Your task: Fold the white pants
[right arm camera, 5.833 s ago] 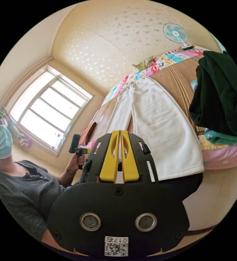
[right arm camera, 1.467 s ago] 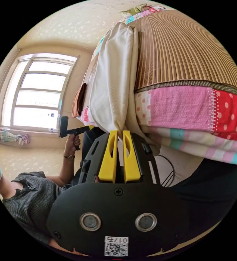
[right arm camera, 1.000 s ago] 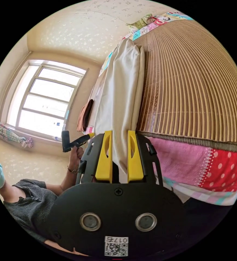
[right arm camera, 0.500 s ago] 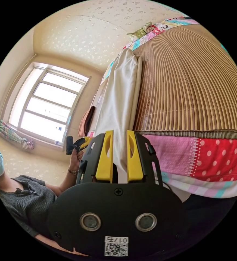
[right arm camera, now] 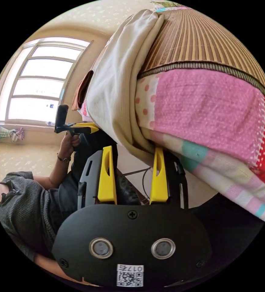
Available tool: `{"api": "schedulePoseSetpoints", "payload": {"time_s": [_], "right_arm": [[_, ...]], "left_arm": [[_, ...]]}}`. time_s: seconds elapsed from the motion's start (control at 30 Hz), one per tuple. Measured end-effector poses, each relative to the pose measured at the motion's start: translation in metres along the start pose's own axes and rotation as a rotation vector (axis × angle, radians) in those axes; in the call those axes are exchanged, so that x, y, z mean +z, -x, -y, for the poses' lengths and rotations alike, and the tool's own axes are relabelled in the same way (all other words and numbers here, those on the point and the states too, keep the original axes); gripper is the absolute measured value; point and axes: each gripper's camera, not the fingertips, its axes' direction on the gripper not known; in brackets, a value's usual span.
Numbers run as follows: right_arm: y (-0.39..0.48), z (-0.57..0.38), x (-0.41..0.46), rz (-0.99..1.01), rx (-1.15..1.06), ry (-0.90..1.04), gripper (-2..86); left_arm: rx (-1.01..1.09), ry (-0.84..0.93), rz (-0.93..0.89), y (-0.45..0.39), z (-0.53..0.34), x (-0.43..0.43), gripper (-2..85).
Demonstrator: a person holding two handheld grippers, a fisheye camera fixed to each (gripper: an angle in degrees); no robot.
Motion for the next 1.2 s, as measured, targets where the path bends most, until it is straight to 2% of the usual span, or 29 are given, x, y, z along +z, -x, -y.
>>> {"api": "schedulePoseSetpoints", "payload": {"time_s": [0.13, 0.23, 0.33, 0.4, 0.47, 0.6, 0.67, 0.77, 0.83, 0.87, 0.9, 0.93, 1.03, 1.07, 1.13, 1.2], "right_arm": [[-0.014, 0.014, 0.012, 0.032, -0.002, 0.049, 14.3], [-0.019, 0.021, 0.012, 0.095, -0.049, 0.125, 7.8], [-0.007, 0.015, -0.001, 0.228, -0.176, 0.207, 5.3], [0.005, 0.006, -0.031, 0.396, -0.257, 0.196, 4.2], [0.015, -0.002, -0.058, 0.512, -0.319, 0.128, 3.8], [0.032, -0.007, -0.093, 0.696, -0.403, 0.050, 3.6], [0.042, -0.003, -0.095, 0.737, -0.432, 0.055, 3.5], [0.063, 0.006, -0.095, 0.811, -0.475, 0.062, 3.2], [0.077, 0.014, -0.098, 0.869, -0.505, 0.058, 3.0], [0.086, 0.019, -0.102, 0.913, -0.529, 0.050, 2.9], [0.094, 0.026, -0.108, 0.962, -0.539, 0.028, 2.7], [0.095, 0.030, -0.112, 0.985, -0.525, 0.005, 2.7], [0.089, 0.048, -0.135, 0.975, -0.385, -0.177, 2.3], [0.081, 0.057, -0.143, 0.967, -0.332, -0.239, 2.4], [0.061, 0.073, -0.148, 0.946, -0.224, -0.318, 3.2], [0.018, 0.095, -0.143, 0.889, -0.001, -0.426, 5.5]], "left_arm": [[-0.001, 0.018, 0.032, 0.005, 0.012, 0.005, 10.3], [0.003, 0.042, 0.035, 0.010, 0.014, 0.002, 7.1], [0.111, 0.087, -0.036, 0.005, 0.003, -0.012, 5.5], [0.151, 0.074, -0.092, 0.005, -0.009, -0.036, 5.9], [0.152, 0.000, -0.143, 0.009, -0.022, -0.069, 6.4], [0.098, -0.464, -0.130, 0.011, -0.057, -0.172, 5.0], [0.179, -0.560, -0.092, -0.005, -0.050, -0.195, 2.0], [0.364, -0.391, -0.041, -0.038, 0.012, -0.179, -0.4], [0.507, -0.233, 0.020, -0.060, 0.059, -0.137, -0.8], [0.525, -0.187, 0.028, -0.062, 0.069, -0.124, -0.9], [0.551, -0.065, 0.010, -0.064, 0.086, -0.095, -0.9], [0.541, 0.055, -0.056, -0.063, 0.096, -0.070, -0.9], [0.532, 0.171, -0.190, -0.058, 0.088, -0.038, -1.0], [0.531, 0.187, -0.233, -0.055, 0.085, -0.033, -1.0], [0.486, 0.231, -0.435, -0.038, 0.077, -0.020, -0.9], [0.383, 0.201, -0.549, -0.010, 0.072, -0.015, -0.8]]}}
